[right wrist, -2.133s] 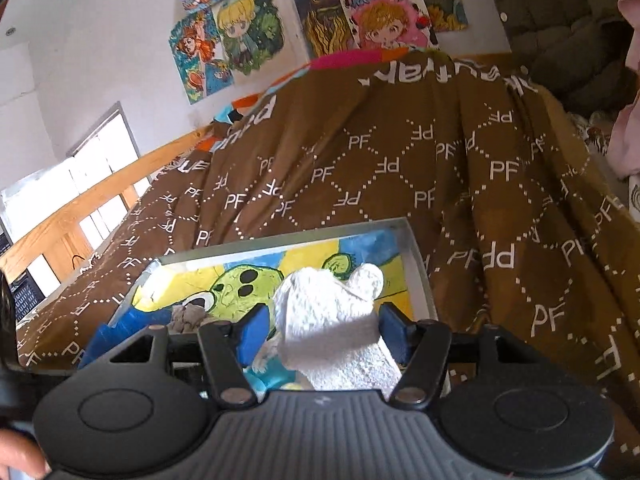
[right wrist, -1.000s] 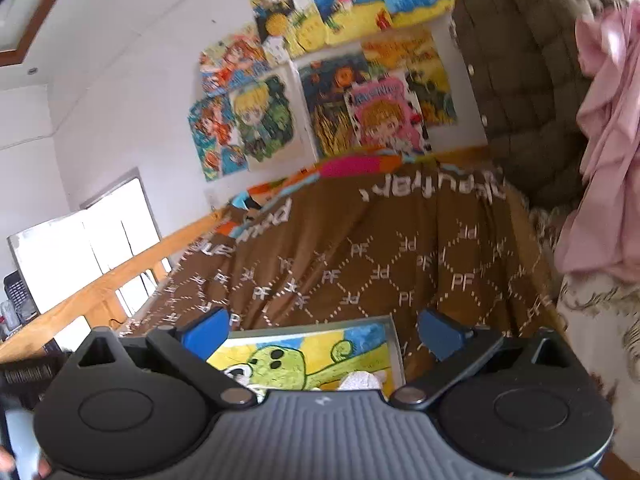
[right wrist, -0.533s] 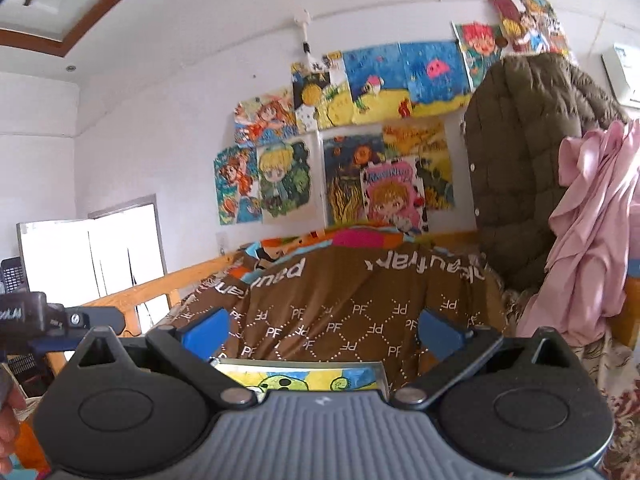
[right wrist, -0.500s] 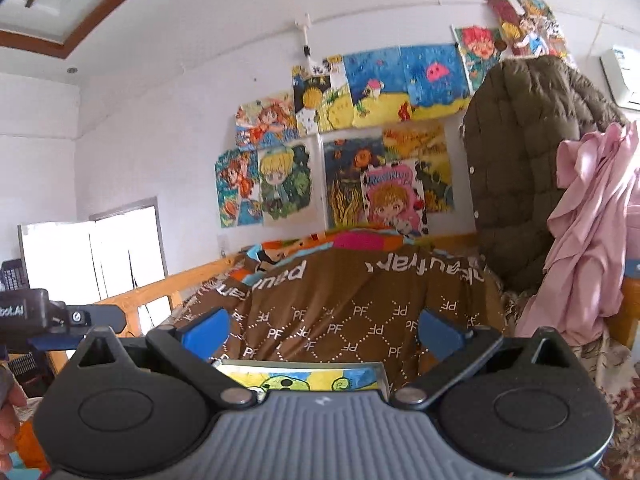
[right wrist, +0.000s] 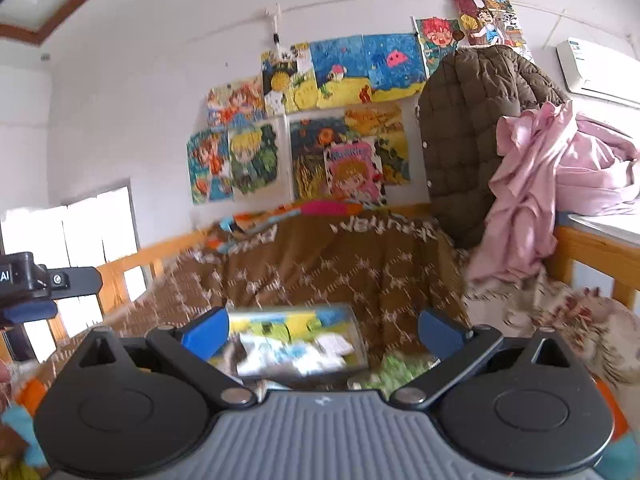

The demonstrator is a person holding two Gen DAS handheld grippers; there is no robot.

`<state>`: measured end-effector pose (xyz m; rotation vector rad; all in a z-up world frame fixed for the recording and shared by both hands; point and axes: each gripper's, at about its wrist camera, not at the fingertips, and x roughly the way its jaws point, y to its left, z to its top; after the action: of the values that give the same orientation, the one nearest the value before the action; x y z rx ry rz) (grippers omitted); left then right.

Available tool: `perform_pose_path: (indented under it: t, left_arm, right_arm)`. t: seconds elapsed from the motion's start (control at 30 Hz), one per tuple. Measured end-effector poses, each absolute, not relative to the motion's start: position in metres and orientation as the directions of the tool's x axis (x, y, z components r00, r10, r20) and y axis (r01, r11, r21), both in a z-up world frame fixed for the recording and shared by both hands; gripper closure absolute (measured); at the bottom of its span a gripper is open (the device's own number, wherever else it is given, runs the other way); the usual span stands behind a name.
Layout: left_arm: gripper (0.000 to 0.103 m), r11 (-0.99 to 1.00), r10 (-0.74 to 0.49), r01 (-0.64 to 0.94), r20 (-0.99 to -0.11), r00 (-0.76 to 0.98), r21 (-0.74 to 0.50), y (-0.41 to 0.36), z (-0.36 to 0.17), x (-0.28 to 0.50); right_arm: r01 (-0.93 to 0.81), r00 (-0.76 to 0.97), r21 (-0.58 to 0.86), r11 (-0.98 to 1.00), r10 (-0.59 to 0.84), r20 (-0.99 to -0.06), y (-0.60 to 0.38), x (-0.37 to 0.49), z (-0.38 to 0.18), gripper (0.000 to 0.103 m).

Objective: Organize soft objects
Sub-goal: 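Move both grippers back to the pile, the right toward the black cloth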

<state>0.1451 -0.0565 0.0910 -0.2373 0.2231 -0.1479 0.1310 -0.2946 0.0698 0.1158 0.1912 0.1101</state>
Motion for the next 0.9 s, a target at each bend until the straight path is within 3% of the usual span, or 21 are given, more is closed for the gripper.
perform_pose_path:
  t: [0.27, 0.57, 0.9]
  left_arm:
    - [0.001, 0.963, -0.176, 0.116, -0.243, 0.954, -0.243, -0.048, 0.043, 0.110]
    - [0.001, 0.960, -0.188, 0.095, -0.357, 0.915, -0.263, -0.026, -0.012, 0.099]
    - [0.001, 0.957, -0.234, 0.121, -0.456, 0.858, -0.265, -0.027, -0.031, 0.106]
  right_arm:
    - [-0.106, 0.951, 0.163, 0.981, 0.148, -0.271, -0.287, 0.108, 0.052, 0.000]
    - [-0.088, 0.903, 0.210, 0.974, 0.167, -0.397, -0.284, 0.108, 0.037, 0.000]
    - [-0.043, 0.808, 0.193, 0.980, 0.147, -0.571, -0.277, 0.132, 0.020, 0.000]
